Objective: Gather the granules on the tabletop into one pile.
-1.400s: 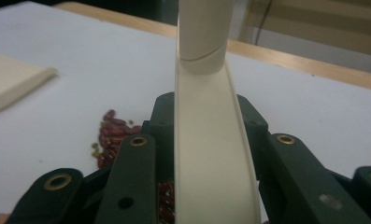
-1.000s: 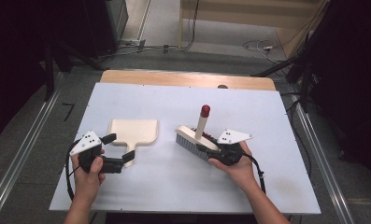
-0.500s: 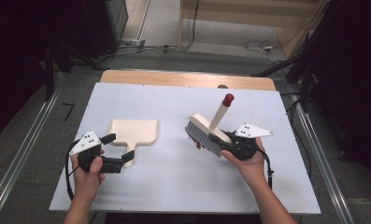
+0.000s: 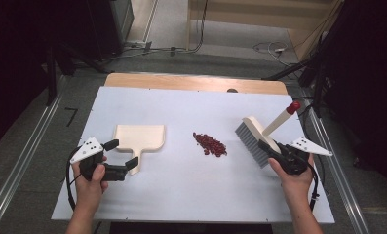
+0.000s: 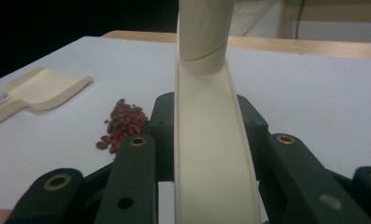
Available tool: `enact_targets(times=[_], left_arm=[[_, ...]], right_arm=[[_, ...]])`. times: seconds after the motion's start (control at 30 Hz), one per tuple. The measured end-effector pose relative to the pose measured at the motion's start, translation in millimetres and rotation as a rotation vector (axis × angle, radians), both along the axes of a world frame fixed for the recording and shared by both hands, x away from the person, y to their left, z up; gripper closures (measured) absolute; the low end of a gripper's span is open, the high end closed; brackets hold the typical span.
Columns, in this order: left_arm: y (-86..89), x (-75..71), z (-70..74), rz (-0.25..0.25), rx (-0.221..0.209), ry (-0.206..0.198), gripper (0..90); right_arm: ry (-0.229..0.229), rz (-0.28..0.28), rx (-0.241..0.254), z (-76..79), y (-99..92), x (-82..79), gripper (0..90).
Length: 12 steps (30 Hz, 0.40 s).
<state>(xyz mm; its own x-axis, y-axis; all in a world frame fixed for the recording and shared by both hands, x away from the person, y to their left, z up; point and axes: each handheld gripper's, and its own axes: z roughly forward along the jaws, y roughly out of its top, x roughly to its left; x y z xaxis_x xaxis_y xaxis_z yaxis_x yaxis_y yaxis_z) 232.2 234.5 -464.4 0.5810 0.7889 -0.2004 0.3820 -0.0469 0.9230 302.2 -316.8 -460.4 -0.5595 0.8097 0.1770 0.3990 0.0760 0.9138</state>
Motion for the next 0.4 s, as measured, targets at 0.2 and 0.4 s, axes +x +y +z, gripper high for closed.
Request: enact_targets(times=[0.2,0.4], left_arm=[[8.5,-1.1,-2.3,0.015,-0.025,-0.013,0.0],[10.7,-1.2,-1.8,0.022,-0.03,-0.015,0.0]], right_arm=[[0.027,-0.076,0.003,-7.6,-19.8,1.0,65.7],[0.056,-0.092,0.028,-12.9,-24.2,4.5,65.6]])
